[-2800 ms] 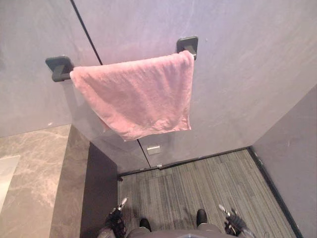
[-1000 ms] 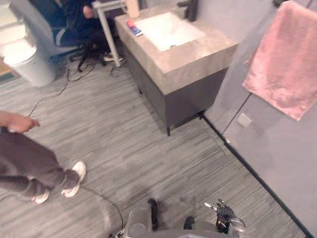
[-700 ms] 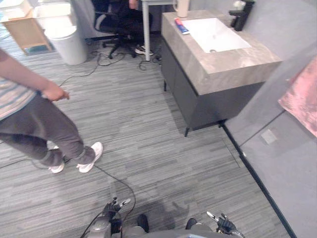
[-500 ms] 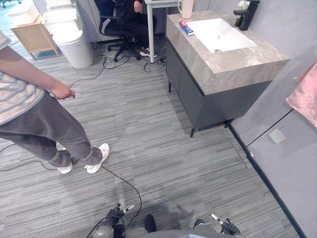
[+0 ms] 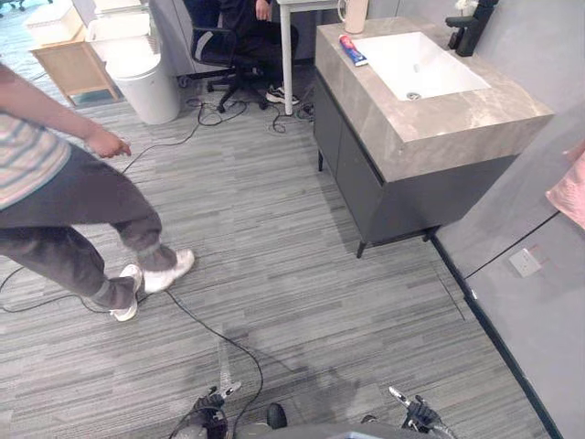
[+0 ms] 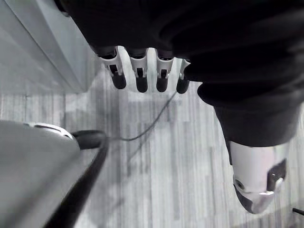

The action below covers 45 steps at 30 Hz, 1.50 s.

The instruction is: Organize washtable

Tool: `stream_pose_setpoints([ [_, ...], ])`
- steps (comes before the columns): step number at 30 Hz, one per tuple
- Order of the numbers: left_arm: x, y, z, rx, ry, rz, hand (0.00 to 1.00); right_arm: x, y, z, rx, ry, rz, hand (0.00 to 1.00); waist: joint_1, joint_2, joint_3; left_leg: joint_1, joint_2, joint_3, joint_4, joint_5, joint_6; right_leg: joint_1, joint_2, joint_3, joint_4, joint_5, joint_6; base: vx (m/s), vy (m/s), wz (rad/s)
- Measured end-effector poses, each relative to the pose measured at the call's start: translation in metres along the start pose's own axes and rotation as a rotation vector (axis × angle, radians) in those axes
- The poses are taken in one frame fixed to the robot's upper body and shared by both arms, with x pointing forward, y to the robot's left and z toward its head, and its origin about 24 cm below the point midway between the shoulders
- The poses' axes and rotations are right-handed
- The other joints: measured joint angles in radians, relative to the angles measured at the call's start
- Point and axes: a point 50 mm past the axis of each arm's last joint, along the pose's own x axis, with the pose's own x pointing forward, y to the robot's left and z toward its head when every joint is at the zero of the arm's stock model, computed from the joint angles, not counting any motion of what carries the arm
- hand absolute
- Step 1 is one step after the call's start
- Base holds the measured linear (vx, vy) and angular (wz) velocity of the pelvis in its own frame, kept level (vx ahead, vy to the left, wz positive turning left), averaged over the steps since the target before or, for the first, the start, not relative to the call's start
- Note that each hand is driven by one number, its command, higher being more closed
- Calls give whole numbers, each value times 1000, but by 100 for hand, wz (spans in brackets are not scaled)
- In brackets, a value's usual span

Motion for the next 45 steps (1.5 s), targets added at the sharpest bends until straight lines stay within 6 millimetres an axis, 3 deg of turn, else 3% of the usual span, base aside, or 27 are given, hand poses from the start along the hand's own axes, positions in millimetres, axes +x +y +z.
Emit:
stream_pose_setpoints([
  [1, 0, -3, 2, 12, -6, -11, 0, 0, -3, -1, -2, 1, -7, 0, -1, -4, 4, 9, -8, -2, 0, -9, 8, -19, -21, 2, 73, -16, -19, 88, 149, 41],
  [3, 1, -8, 8, 31, -37, -42, 0, 0, -6, 3, 32, -15, -11, 0, 9, -2, 8, 41, -14, -16, 3, -25, 28, -199, -115, 102, 478, 15, -216, 52, 199, 16],
  [6, 1, -4, 17, 50, -74, -36, 0, 0, 1, 2, 54, -27, 21, 0, 12, -1, 31, 79, 8, -35, 50, -74, 59, -340, -75, 181, 700, -66, -156, -54, 56, 1],
  [9, 5, -3, 38, 64, -126, -36, 0, -1, -6, 2, 62, -24, 4, 0, -8, 6, 50, 96, 42, -66, 69, -129, 51, -455, 75, 139, 522, -93, -134, -258, 15, 31],
  [12, 9, -12, 60, 78, -187, -59, 0, -7, -29, -23, 147, 55, -80, 0, -50, 4, 61, 165, 38, -122, 44, -169, -6, -481, 154, 124, 50, 72, -100, -132, 29, 77],
  [13, 8, -13, 66, 86, -208, -61, 0, -11, -35, -32, 169, 82, -102, 0, -62, 4, 62, 186, 39, -145, 44, -193, -14, -491, 169, 168, -19, 109, -84, 499, -271, 88],
  [15, 7, -8, 60, 90, -206, -46, 0, -18, -49, -50, 256, 128, -151, 0, -79, 36, 64, 256, 84, -169, 67, -252, -48, -523, 207, 262, 97, 160, -146, 705, -322, 78],
  [16, 6, -4, 51, 54, -187, -27, 0, -21, -51, -57, 324, 137, -170, 0, -79, 23, 59, 209, 95, -147, 256, -279, -94, -515, 206, 268, 176, 176, -179, 545, -259, 31],
  [17, 5, -3, 43, 14, -166, -15, 0, -20, -51, -54, 354, 123, -170, 0, -78, 45, 59, 114, 127, -129, 485, -268, -113, -479, 214, 255, 176, 131, -186, 501, -337, 33],
  [18, 3, -6, 33, -22, -137, -19, 0, -19, -51, -49, 358, 104, -170, 0, -65, 78, 64, -40, 191, -106, 837, -127, -157, -408, 254, 238, 135, 99, -204, 291, -240, 8],
  [19, 2, -7, 26, -41, -121, -20, 0, -17, -49, -45, 340, 97, -161, 0, -48, 89, 71, -91, 218, -108, 967, -59, -179, -371, 273, 242, 121, 83, -218, 235, -239, -34],
  [22, -1, 3, 10, -134, -72, 13, 0, -7, -24, -18, 235, 21, -62, 0, -8, 68, 113, -257, 293, -51, 1272, -80, -124, -126, 309, 264, 45, 24, -229, 53, -118, -25],
  [25, -1, 9, 16, -151, -105, 40, 0, 1, 10, 31, 149, -142, 46, 0, 29, 43, 123, -377, 316, 104, 1038, -152, -94, 56, 287, 317, -74, 18, -222, -94, 18, -44],
  [26, -2, 10, 12, -152, -91, 46, 0, 3, 22, 47, 144, -186, 76, 0, 46, 42, 124, -394, 310, 145, 825, -147, -94, 109, 269, 326, -100, 1, -195, 355, -69, -60],
  [28, -3, 8, 4, -155, -61, 51, 0, 3, 27, 59, 116, -231, 96, 0, 56, 52, 116, -376, 274, 128, 399, -71, -114, 188, 250, 331, -151, -48, -142, 315, -40, -53],
  [30, -5, 7, -7, -166, -24, 63, 0, 2, 20, 57, 85, -230, 84, 0, 69, 77, 98, -420, 270, 42, 355, -26, -120, 235, 241, 332, -133, -152, -107, 112, 139, -39],
  [31, -8, 18, -20, -165, 17, 95, 0, 1, 14, 33, 45, -156, 68, 0, 76, 13, 52, -417, 184, 11, 411, 28, -92, 225, 164, 359, -17, -224, -109, 316, 186, -15],
  [32, -9, 21, -22, -158, 27, 104, 0, 0, 11, 23, 30, -124, 58, 0, 70, -7, 35, -414, 159, 0, 417, 44, -67, 190, 139, 362, 71, -225, -107, 597, 167, -4],
  [33, -9, 26, -21, -143, 29, 112, 0, 0, 8, 11, 20, -80, 51, 0, 69, -30, 30, -385, 127, -3, 429, 32, -26, 90, 89, 381, 330, -186, -91, 564, 126, 20],
  [34, -8, 32, -18, -104, 32, 116, 0, -2, 8, -1, 24, -26, 46, 0, 61, -62, 46, -319, 96, 1, 411, 11, -13, -18, 37, 408, 603, -47, -73, 561, 111, 26],
  [35, -7, 34, -14, -79, 26, 113, 0, -2, 9, -7, 26, -7, 47, 0, 48, -69, 55, -282, 82, 2, 406, 6, -4, -63, 22, 420, 719, -1, -54, 373, 55, 36],
  [37, -5, 35, -9, -14, 18, 97, 0, -4, 8, -16, 8, 25, 51, 0, 27, -65, 66, -157, 80, 1, 380, 3, 4, -149, 10, 405, 907, -32, -80, 178, -5, 5],
  [39, -3, 20, -1, 31, -10, 46, 0, -2, 1, -2, -43, -25, 53, 0, 22, -7, 70, 30, 106, 20, 246, 2, 4, -234, 63, 339, 778, -118, -109, -48, 5, -25],
  [41, 2, 7, 19, 39, -80, 8, 0, -2, 2, 3, -53, -45, 55, 0, 9, 3, 73, 89, 111, 22, 197, 0, 2, -310, 90, 302, 546, -121, -101, -41, -1, 29],
  [43, 3, -5, 34, 24, -138, -23, 0, -2, -1, 1, -69, -36, 43, 0, -2, -2, 69, 119, 114, 30, 175, -28, -40, -324, 106, 264, 200, -5, -104, 215, -79, 47],
  [44, 3, -6, 36, 26, -153, -28, 0, -4, -3, -5, -74, -22, 37, 0, -3, -16, 63, 136, 102, 40, 174, -67, -67, -328, 105, 264, 77, 116, -109, 29, -153, 35],
  [45, 3, -12, 32, 13, -138, -38, 0, -4, -8, -10, -77, 5, 23, 0, -5, -24, 67, 190, 105, 32, 182, -125, -92, -349, 111, 298, 135, 202, -162, 1, -231, -2],
])
